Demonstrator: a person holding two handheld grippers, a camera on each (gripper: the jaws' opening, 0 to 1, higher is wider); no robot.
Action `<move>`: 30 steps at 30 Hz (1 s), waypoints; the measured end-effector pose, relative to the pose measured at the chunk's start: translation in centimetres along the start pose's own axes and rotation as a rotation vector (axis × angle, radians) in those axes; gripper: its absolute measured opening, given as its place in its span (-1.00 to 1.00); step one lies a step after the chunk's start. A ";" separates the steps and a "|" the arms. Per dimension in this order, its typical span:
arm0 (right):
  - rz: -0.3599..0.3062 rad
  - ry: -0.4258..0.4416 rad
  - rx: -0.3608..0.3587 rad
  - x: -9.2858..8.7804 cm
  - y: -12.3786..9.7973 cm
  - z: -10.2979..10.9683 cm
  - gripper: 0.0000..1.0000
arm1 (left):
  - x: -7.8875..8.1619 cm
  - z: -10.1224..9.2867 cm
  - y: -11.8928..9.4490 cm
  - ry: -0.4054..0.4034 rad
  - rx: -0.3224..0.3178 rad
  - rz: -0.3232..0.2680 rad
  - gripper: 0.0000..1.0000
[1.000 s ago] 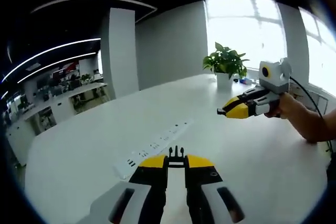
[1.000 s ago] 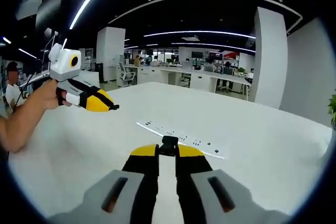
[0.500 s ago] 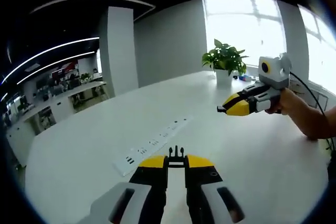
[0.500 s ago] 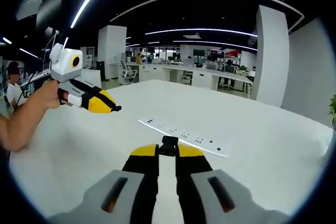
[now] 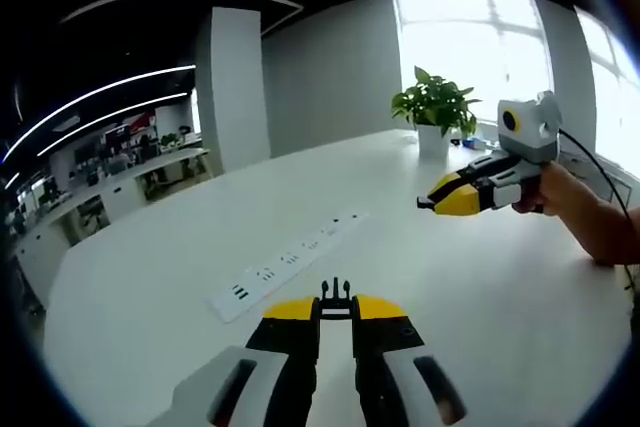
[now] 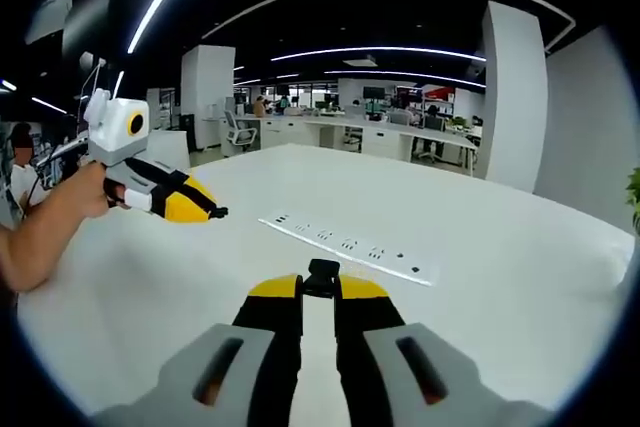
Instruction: Snap the two parts of the plastic buckle together until the buckle closes and remains connected.
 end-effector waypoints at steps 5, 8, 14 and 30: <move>0.002 -0.004 0.001 -0.3 -0.3 0.5 -0.80 | -0.6 0.4 -0.2 -0.043 0.001 -0.021 -0.80; 0.000 -0.010 -0.002 -0.2 -0.6 0.7 -0.80 | -0.8 0.2 -0.4 -0.042 0.002 -0.026 -0.80; -0.003 -0.012 -0.006 -0.2 -0.9 0.8 -0.80 | -1.1 -0.5 -0.6 -0.010 0.006 -0.025 -0.81; -0.001 -0.017 0.001 -1.2 -2.3 2.4 -0.80 | -1.8 -2.3 -2.1 -0.027 -0.002 -0.033 -0.80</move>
Point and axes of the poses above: the point that each gripper's makers call its tool centre point, and the gripper's own axes: y roughly forward along the fingers, z roughly to its left, x roughly out of its top, the point moved 4 cm from there along -y, roughly backward along the fingers, and after that the axes turned 7 degrees about x, right-handed, at the moved point
